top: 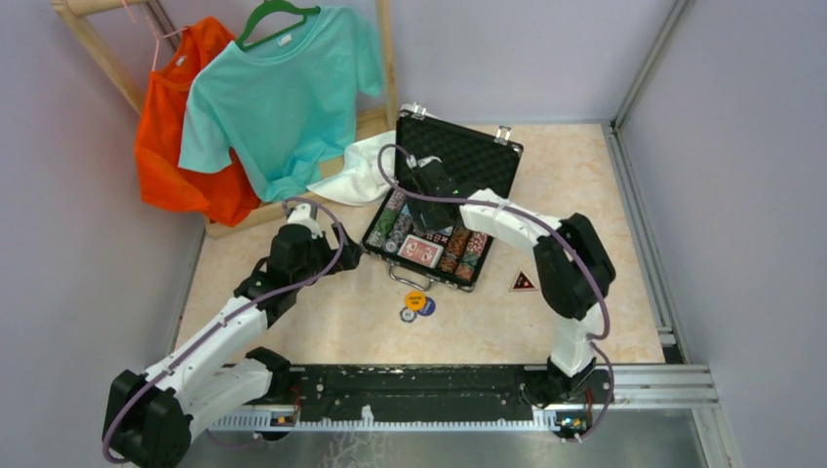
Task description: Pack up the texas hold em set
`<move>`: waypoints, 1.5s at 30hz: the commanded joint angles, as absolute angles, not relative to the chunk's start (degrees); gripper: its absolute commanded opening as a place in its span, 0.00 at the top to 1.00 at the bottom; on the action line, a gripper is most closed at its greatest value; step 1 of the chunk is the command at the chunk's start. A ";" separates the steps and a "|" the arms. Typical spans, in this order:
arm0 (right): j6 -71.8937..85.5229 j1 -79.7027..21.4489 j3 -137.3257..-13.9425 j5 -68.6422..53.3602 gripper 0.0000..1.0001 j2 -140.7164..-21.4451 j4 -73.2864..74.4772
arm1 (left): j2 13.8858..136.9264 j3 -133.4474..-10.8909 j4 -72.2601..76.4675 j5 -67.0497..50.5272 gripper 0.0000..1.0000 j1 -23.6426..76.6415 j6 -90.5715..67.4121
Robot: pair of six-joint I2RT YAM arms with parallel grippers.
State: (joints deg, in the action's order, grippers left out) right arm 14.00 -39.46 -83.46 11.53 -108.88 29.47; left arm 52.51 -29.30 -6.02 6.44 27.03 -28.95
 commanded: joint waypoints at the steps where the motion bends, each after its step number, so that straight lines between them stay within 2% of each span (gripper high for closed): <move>1: 13.67 -44.21 -77.10 13.42 0.28 -96.82 27.21 | 52.74 -29.44 -5.44 6.08 0.00 27.22 -29.34; 6: 18.88 -53.26 -67.47 14.75 0.31 -89.05 27.39 | 52.57 -29.92 -6.25 5.21 0.01 27.17 -30.05; 10: 24.19 -59.78 -61.97 15.68 0.31 -87.96 26.58 | 51.95 -29.31 -6.77 5.41 0.00 27.15 -32.61; 15: 28.29 -63.09 -57.82 14.42 0.31 -88.95 23.94 | 51.52 -29.58 -9.11 3.49 0.00 26.94 -34.67; 28: 29.19 -65.26 -62.55 16.36 0.31 -99.98 23.52 | 48.91 -28.70 -10.88 4.49 0.00 26.91 -33.83; 45: 28.36 -65.21 -68.61 19.17 0.32 -106.38 25.74 | 48.22 -28.00 -10.37 4.53 0.00 26.83 -33.05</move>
State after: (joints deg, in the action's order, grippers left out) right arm 28.12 -64.77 -65.84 17.52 -104.86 25.93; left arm 48.42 -28.34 -10.76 4.69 26.96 -33.80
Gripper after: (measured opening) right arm 0.687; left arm 0.997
